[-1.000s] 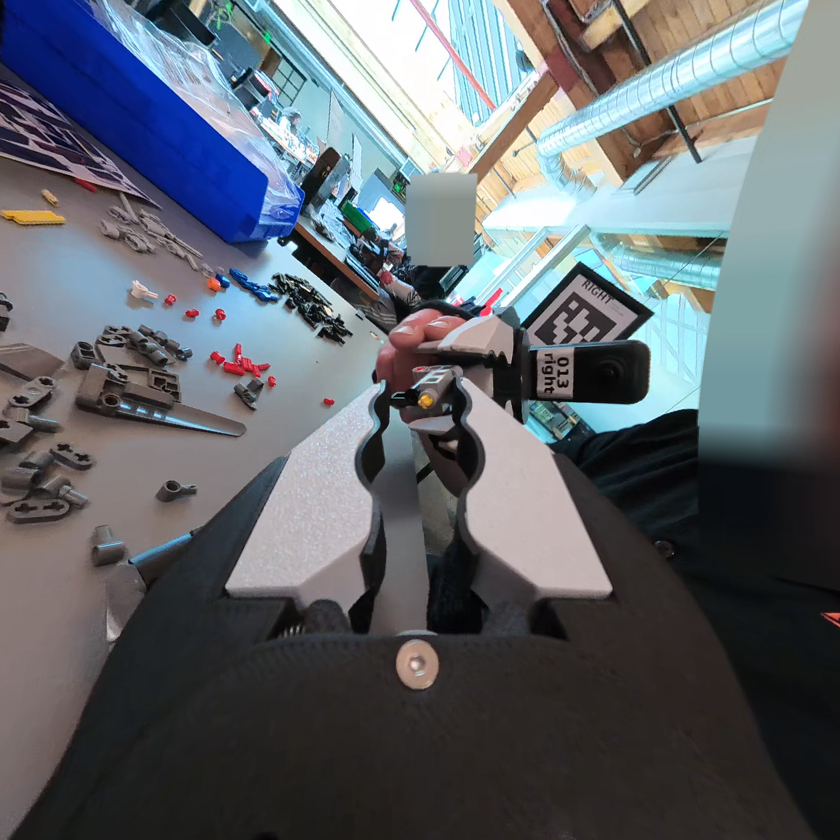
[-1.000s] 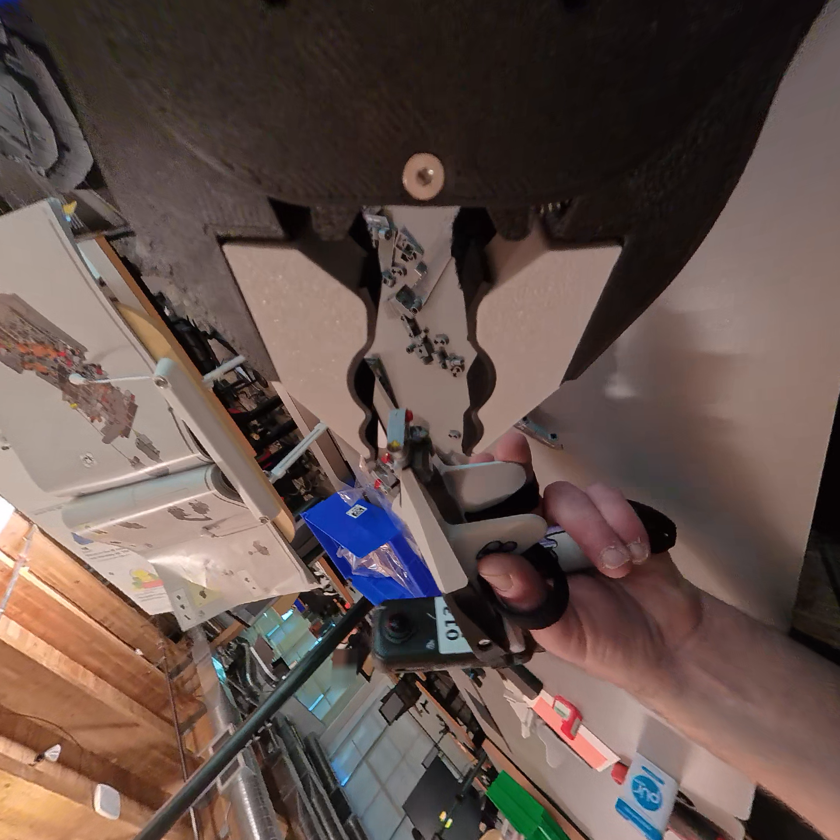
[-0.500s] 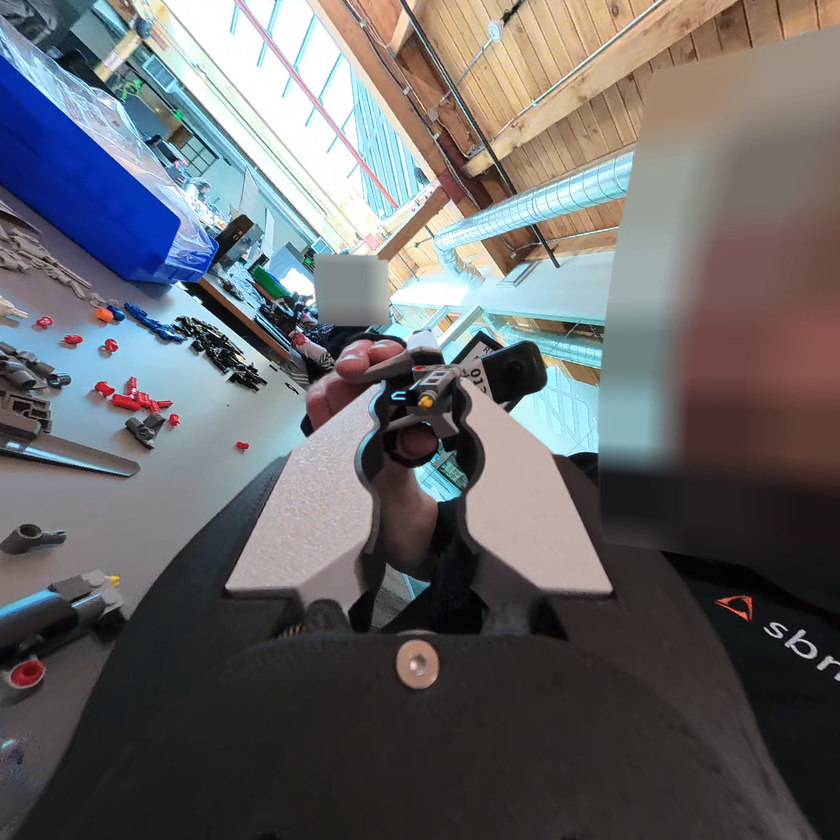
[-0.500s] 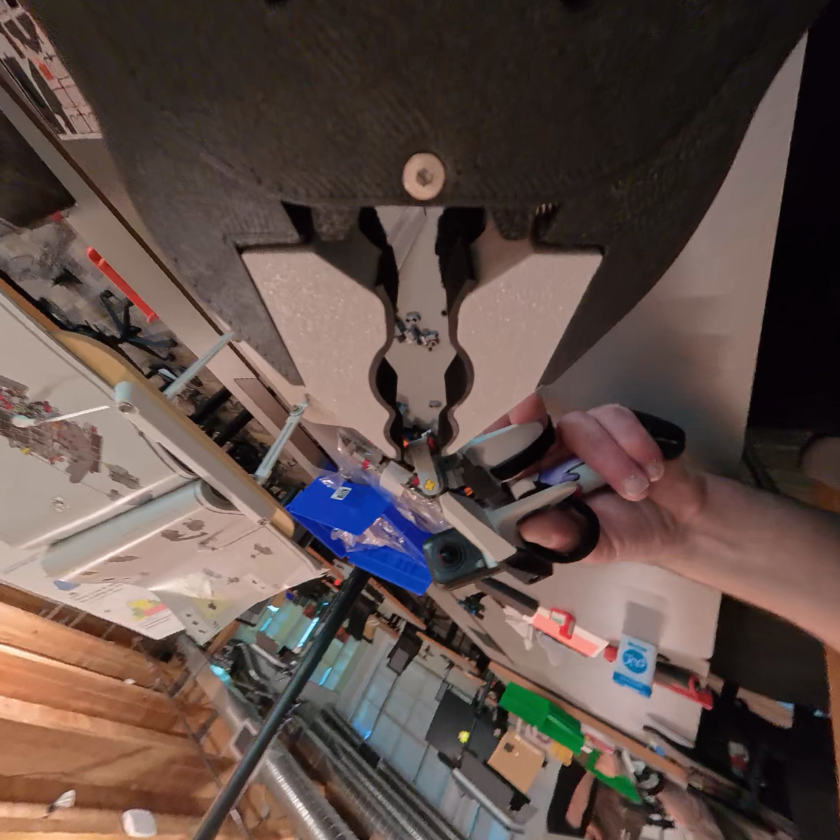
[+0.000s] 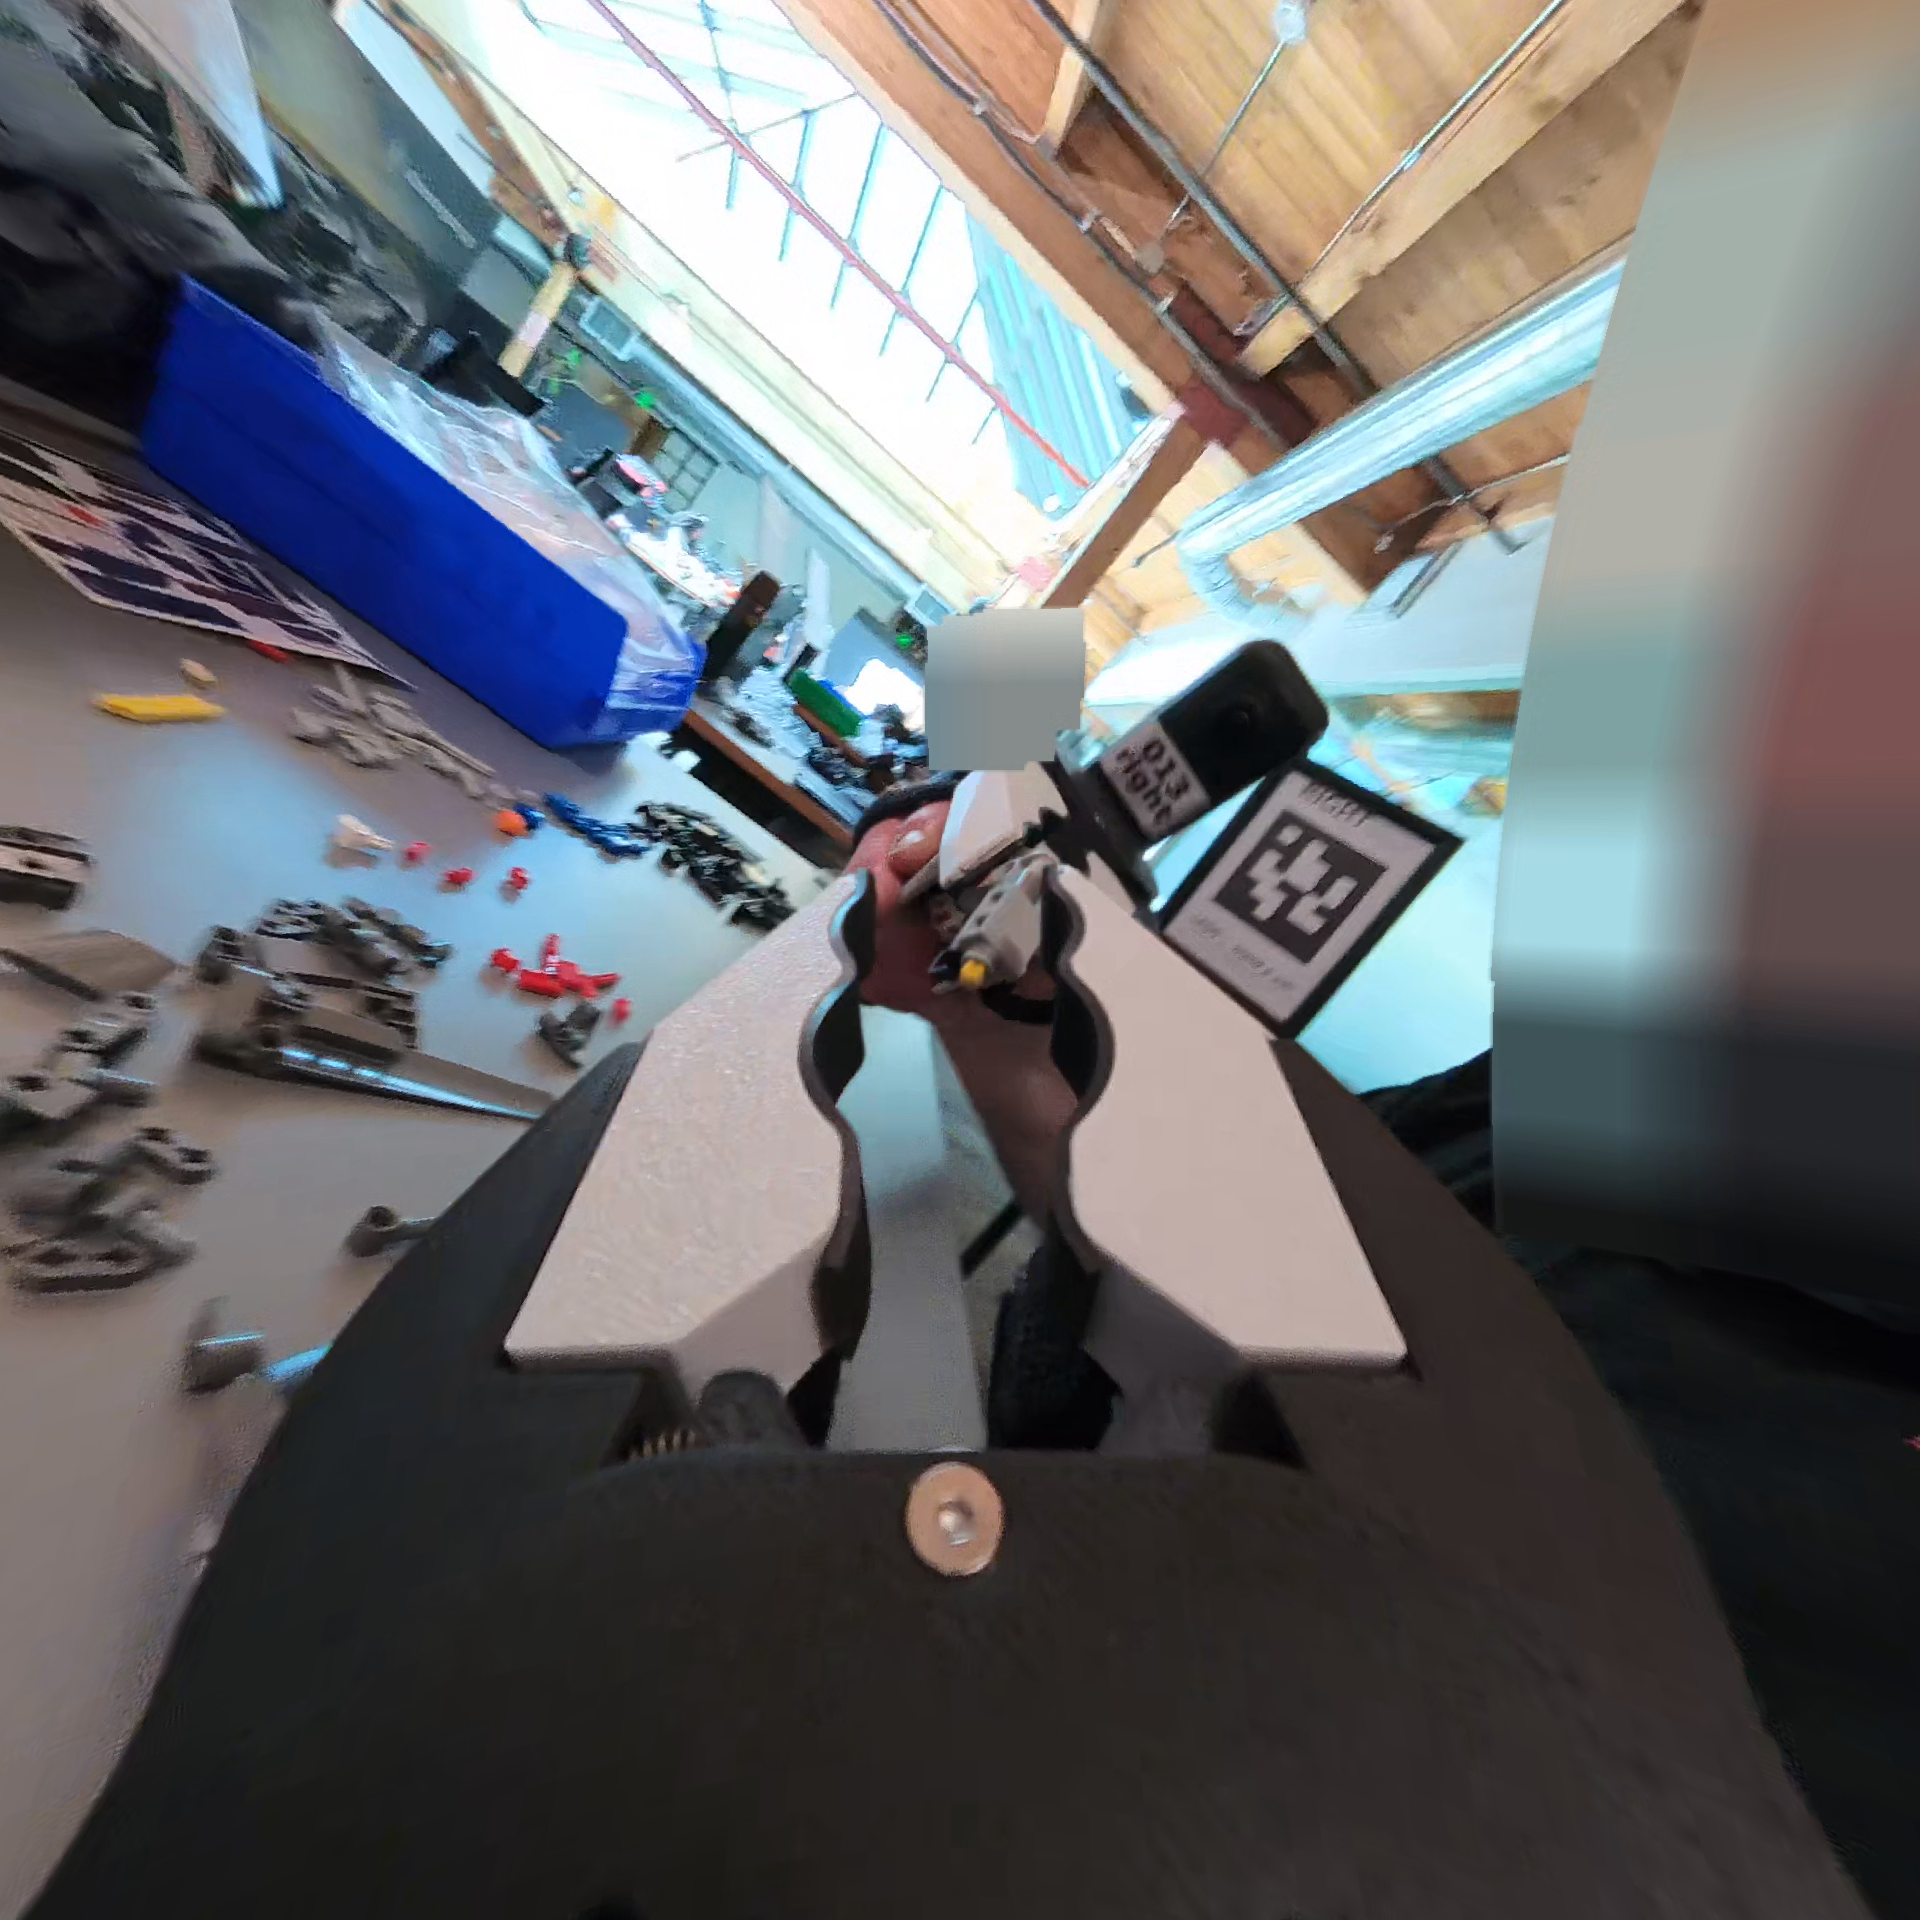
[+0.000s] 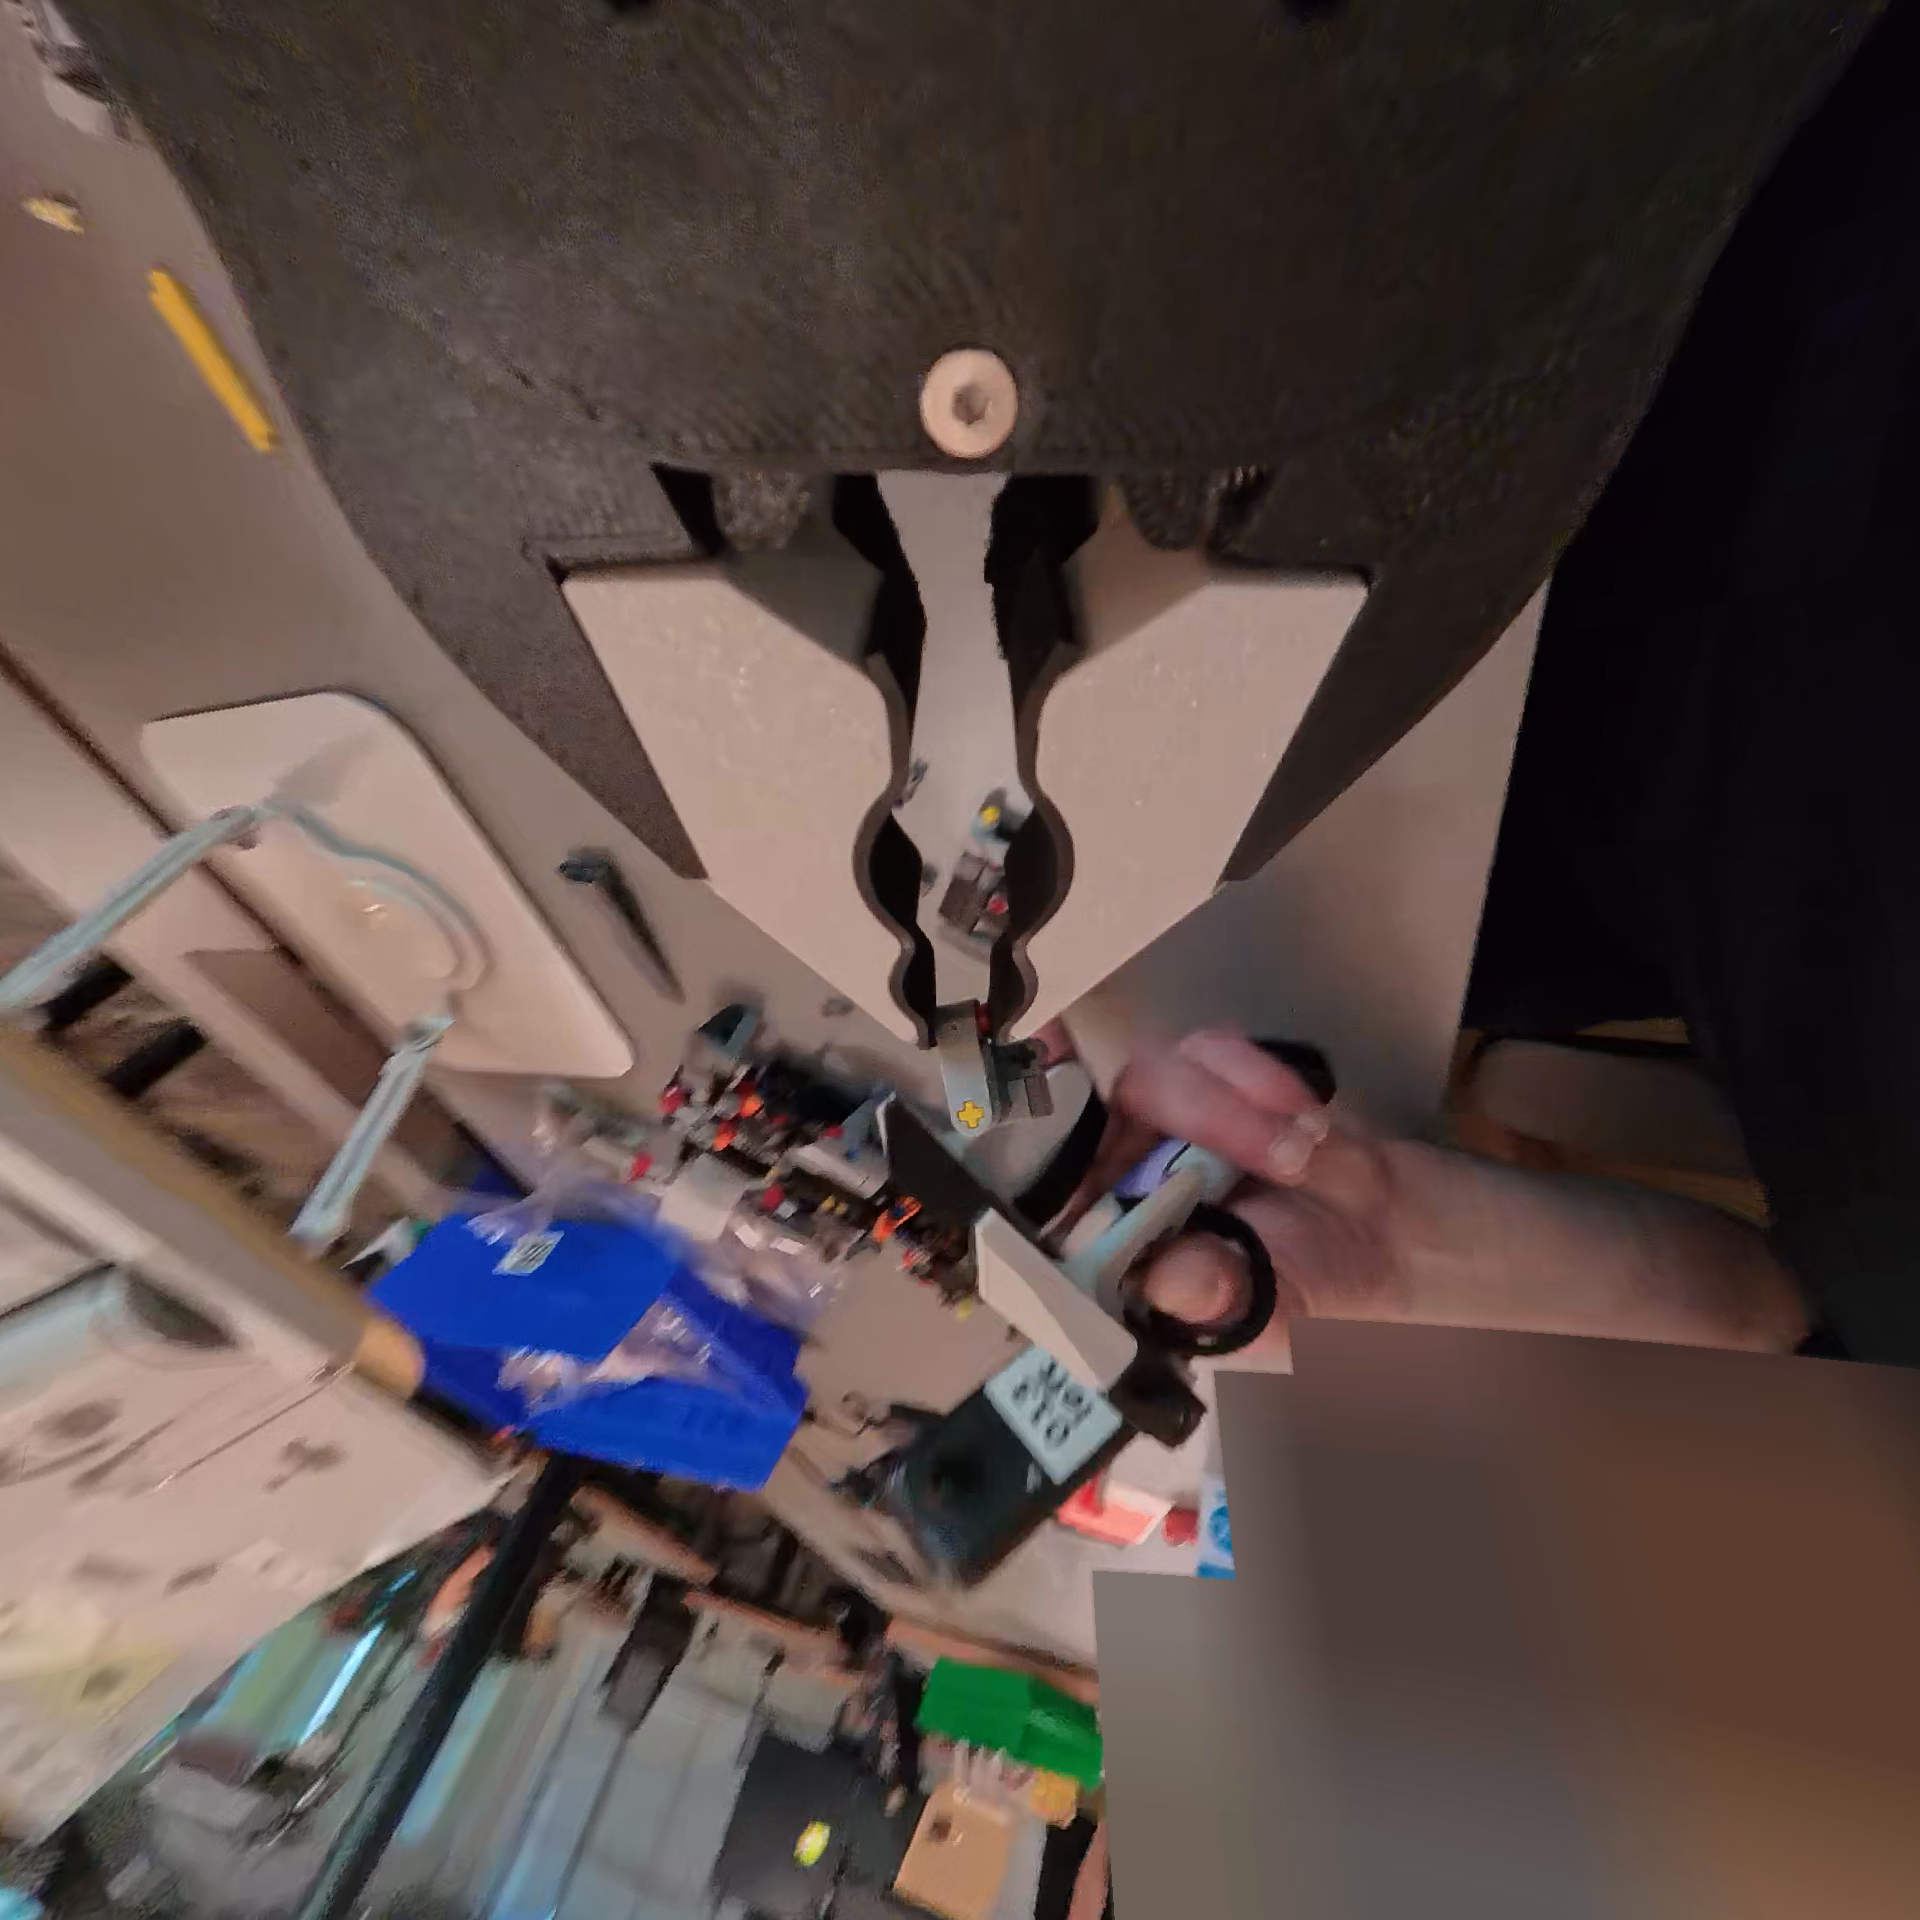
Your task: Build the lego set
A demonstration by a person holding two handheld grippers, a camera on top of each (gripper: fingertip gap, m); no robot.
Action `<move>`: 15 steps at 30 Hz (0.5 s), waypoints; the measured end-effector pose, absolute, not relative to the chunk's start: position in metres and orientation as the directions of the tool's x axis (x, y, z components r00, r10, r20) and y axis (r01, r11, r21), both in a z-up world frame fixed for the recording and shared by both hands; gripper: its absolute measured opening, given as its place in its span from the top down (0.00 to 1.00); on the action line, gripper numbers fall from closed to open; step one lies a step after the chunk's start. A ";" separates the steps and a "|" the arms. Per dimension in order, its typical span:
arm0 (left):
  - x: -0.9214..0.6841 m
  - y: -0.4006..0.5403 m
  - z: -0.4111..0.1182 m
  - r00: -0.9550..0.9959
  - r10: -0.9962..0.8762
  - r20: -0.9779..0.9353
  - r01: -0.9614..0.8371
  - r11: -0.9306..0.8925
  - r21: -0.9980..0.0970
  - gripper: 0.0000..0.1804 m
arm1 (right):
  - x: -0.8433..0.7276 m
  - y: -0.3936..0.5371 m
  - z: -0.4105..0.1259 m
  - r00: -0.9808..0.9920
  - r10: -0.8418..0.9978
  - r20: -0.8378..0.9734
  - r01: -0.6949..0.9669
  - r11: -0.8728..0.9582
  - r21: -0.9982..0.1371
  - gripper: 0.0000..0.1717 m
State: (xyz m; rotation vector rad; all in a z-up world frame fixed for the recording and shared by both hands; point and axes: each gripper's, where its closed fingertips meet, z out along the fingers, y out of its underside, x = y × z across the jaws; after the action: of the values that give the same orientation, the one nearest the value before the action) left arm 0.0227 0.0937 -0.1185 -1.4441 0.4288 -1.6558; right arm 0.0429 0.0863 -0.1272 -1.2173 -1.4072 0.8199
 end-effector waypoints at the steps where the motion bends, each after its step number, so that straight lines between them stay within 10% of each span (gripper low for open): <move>1: 0.022 0.094 -0.120 0.102 -0.799 0.593 0.352 -0.529 -0.773 0.83 | 0.043 0.088 -0.132 0.046 0.970 0.237 0.263 0.217 -0.940 0.96; 15: 0.043 0.095 -0.164 0.423 -0.896 0.133 -0.191 -0.232 -0.954 0.85 | 0.041 0.099 -0.167 -0.275 0.961 0.018 0.652 0.200 -0.731 0.96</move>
State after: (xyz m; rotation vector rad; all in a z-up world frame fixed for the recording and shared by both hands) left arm 0.0432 0.0945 -0.1644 -1.6926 0.9562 -0.8955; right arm 0.0414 0.0991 -0.1671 -1.4979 -2.0027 0.8549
